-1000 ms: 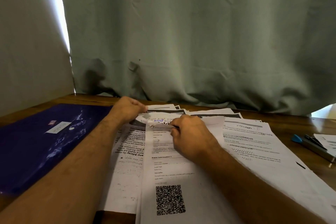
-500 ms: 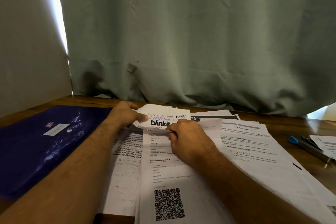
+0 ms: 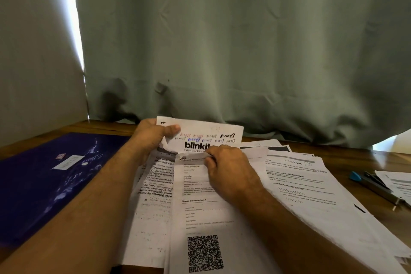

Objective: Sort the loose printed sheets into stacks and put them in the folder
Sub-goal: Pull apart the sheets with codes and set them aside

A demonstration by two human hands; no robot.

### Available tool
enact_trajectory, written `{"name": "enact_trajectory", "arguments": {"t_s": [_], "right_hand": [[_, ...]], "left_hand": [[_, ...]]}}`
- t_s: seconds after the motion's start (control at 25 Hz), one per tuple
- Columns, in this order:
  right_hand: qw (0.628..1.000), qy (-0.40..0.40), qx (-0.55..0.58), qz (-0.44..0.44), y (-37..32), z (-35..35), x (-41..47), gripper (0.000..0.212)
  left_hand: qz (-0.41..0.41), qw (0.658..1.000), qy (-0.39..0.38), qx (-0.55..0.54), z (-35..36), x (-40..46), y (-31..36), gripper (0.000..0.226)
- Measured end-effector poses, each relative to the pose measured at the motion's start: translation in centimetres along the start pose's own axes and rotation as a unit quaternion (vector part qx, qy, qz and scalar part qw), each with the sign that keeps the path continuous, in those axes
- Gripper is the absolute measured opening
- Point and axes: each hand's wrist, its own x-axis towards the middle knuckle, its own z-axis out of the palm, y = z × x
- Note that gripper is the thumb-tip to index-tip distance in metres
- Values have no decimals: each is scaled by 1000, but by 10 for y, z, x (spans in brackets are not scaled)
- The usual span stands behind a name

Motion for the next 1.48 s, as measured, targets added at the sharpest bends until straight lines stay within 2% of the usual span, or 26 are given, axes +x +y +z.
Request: {"name": "enact_trajectory", "arguments": {"t_s": [0.28,0.48,0.56,0.68,0.76,0.96,1.08,1.2,1.32,1.48], "right_hand": [[1000,-15,-22,12,2,3,4,26],[998,-54,-31,31,2,3,11,27],[998,-51,-4,39,4,2,10,32],[998,-27,32,40,4,-3,4,51],[998,16,48,22,4,-13,1,55],[973,211,49,-84,-1,-63,-10,26],[940,308,39,-140,-10,-100,-14,19],[908,378,25,-180,-22,-139,-18,16],[883,421,21,-207,-30,-182,-20,18],[858,467,1,-214,-38,-230,-22,15]], "left_hand": [[152,976,137,-73,-1,-6,28,10],[256,942,184,-115,9,-21,67,5],[293,925,191,-145,16,-29,91,6],[385,893,181,-145,26,-44,137,7],[442,873,173,-108,35,-55,165,7],[515,842,149,-56,49,-82,210,11],[526,841,113,-51,54,-93,219,15],[508,856,62,-75,64,-105,218,11],[487,866,6,-114,73,-116,221,10],[484,869,-57,-88,83,-128,229,21]]}}
